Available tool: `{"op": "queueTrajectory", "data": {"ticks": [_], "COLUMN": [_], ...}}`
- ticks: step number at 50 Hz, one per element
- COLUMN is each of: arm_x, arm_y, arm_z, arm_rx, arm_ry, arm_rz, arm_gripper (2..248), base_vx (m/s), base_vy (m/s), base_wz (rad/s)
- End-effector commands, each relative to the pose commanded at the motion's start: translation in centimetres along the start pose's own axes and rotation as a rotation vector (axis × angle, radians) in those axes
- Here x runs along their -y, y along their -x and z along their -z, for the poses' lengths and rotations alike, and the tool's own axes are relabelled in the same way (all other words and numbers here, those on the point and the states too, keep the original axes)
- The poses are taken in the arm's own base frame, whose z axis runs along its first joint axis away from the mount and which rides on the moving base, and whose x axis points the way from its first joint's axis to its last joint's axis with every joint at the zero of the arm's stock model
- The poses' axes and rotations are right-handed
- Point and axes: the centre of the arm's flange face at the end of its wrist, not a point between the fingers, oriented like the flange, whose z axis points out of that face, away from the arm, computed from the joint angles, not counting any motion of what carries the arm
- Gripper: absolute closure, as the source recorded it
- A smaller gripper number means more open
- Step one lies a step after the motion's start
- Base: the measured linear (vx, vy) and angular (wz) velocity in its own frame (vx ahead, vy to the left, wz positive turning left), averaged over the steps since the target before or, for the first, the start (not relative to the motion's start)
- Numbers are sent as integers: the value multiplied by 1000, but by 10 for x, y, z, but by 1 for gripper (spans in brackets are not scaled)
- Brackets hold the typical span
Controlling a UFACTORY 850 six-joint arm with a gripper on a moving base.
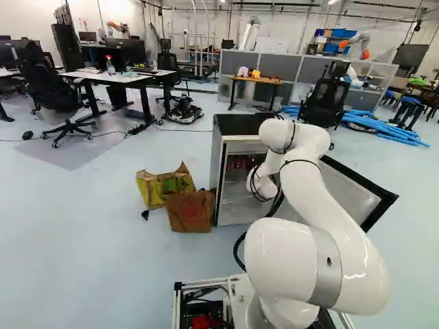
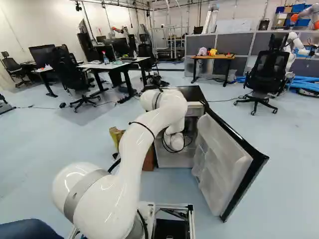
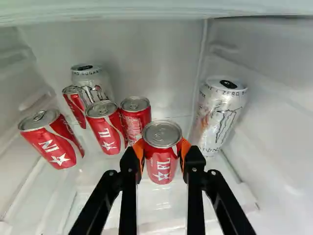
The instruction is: Grab a drink from the fridge
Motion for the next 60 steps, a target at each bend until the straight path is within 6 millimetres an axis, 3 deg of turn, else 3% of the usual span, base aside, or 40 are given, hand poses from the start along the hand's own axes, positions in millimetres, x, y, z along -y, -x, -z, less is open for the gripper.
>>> {"op": "queueTrajectory", "data": {"ticks": [20,60], "arm_x": [4,26], "arm_y": [-3,-52], "arm_z": [23,106], "arm_rx": [37,106], "arm_ry": [-1,-18], "arm_rz": [-10,-24], "arm_gripper": [155,155], "base_vx": [0,0], "base_vy": [0,0], "base_wz": [0,0]}}
